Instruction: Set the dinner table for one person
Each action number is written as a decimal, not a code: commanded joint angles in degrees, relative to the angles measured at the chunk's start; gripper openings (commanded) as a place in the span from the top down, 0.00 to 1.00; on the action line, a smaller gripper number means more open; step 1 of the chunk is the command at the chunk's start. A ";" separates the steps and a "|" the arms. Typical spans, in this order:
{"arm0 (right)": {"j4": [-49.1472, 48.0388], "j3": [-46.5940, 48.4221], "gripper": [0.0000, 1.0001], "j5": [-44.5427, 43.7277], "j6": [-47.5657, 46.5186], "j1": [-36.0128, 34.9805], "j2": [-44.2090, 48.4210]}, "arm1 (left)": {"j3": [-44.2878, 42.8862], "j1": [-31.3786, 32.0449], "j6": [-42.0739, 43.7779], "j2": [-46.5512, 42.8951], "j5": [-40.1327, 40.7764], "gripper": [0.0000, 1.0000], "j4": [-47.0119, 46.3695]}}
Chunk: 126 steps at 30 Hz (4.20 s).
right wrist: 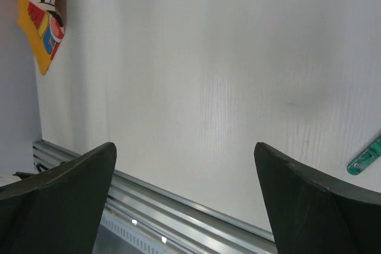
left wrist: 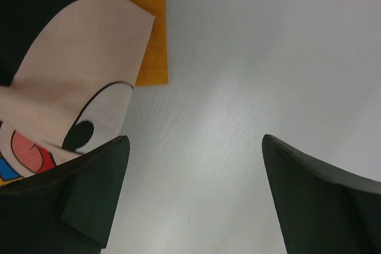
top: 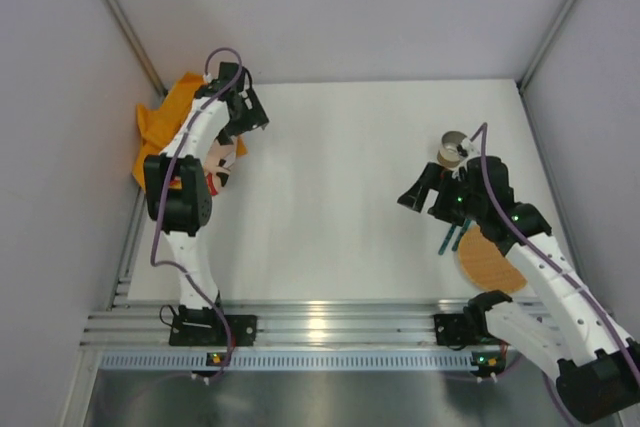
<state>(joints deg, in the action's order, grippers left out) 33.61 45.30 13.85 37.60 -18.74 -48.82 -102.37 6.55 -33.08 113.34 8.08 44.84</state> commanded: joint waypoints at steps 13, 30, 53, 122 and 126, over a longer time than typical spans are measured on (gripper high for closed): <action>3.22 6.91 0.00 -4.27 -4.38 -0.33 -11.64 | -27.01 -4.26 3.29 27.46 8.09 0.04 6.75; -0.38 8.14 0.00 -1.63 -4.82 -0.24 -22.02 | -17.61 -9.54 6.01 28.87 1.78 1.00 4.73; 5.15 -2.85 0.00 -1.37 -9.65 -0.33 -4.10 | 7.71 30.62 -13.14 -2.50 -8.60 0.02 3.41; 14.73 0.66 1.00 -14.20 -5.97 -1.56 -24.04 | 37.78 6.11 2.14 -15.70 -4.21 0.03 -5.73; 20.17 4.35 0.88 -13.40 -6.31 -1.65 -24.57 | 32.07 6.11 2.49 -13.85 -3.24 0.02 -3.80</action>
<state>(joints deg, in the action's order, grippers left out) 48.45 45.28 0.16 31.16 -21.08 -74.89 -65.21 12.78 -31.99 99.13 4.10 41.54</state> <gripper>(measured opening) 0.096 0.975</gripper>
